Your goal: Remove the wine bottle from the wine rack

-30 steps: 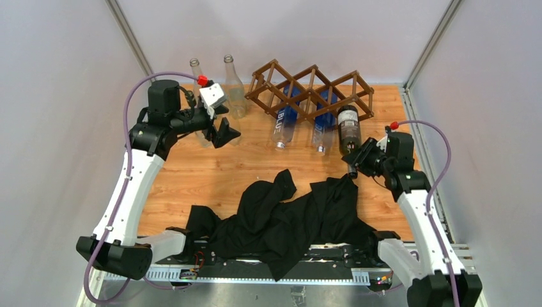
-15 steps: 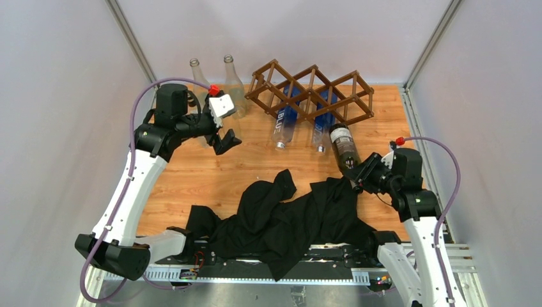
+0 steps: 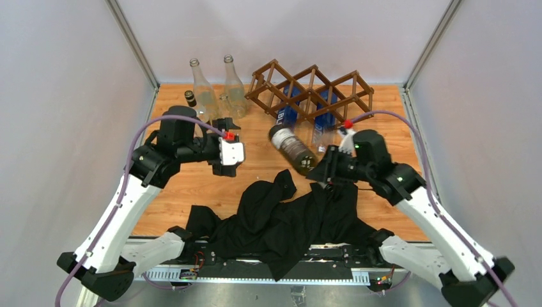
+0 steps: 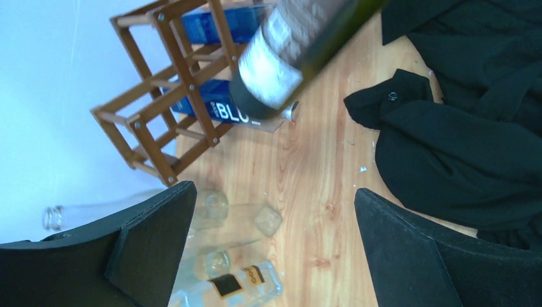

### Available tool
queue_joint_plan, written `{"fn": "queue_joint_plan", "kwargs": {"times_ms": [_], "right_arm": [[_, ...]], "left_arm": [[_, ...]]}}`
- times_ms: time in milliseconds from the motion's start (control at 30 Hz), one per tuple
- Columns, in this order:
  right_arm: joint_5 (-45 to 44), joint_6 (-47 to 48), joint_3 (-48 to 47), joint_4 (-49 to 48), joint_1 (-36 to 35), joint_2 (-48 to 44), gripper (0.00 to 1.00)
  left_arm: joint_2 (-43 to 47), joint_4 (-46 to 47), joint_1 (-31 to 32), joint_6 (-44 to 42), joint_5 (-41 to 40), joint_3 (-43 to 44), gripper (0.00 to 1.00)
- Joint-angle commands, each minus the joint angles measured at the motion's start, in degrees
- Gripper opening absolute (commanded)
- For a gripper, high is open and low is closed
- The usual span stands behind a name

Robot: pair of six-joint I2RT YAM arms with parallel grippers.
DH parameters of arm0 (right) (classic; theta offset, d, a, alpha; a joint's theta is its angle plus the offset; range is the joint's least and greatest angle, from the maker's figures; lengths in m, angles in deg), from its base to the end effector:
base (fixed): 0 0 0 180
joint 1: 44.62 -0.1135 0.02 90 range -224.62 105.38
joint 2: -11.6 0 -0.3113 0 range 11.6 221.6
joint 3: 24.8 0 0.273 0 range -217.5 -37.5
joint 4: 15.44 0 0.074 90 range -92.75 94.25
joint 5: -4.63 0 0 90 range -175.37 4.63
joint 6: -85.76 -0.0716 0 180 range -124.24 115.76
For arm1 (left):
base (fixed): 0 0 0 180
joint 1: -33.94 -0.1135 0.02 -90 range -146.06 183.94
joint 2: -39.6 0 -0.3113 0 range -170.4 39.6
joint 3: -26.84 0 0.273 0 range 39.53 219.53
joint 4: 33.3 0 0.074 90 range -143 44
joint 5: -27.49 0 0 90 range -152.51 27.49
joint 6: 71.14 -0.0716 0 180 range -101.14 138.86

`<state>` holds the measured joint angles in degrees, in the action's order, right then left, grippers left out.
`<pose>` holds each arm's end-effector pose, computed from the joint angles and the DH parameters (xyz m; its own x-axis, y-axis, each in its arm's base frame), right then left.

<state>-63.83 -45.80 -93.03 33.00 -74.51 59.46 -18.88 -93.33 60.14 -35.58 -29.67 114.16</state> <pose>0.1526 0.1180 0.3732 -0.7991 0.2524 -0.5456 -0.2864 0.6382 0.7146 0.1723 -0.1281 0.4411 0.3702 0.5796 -0.7260 0.8358 0.1333 0.5326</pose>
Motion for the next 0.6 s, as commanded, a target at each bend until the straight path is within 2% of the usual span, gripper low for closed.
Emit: {"fn": "queue_joint_plan", "kwargs": {"times_ms": [0, 267, 567], "right_arm": [[-4.97, 0.37, -5.61, -9.35, -10.83, 5.8, 0.0], [-5.52, 3.32, -16.22, -11.06, -21.43, 19.55, 0.0], [-2.57, 5.2, -23.15, -11.19, -27.09, 28.51, 0.0]], "left_arm": [[2.36, -1.36, 4.48, -8.15, -2.56, -3.08, 1.0], [6.06, -1.27, 12.64, -9.87, -6.21, -11.23, 1.0], [6.44, 4.33, 13.88, -11.54, -12.11, -15.02, 1.0]]}}
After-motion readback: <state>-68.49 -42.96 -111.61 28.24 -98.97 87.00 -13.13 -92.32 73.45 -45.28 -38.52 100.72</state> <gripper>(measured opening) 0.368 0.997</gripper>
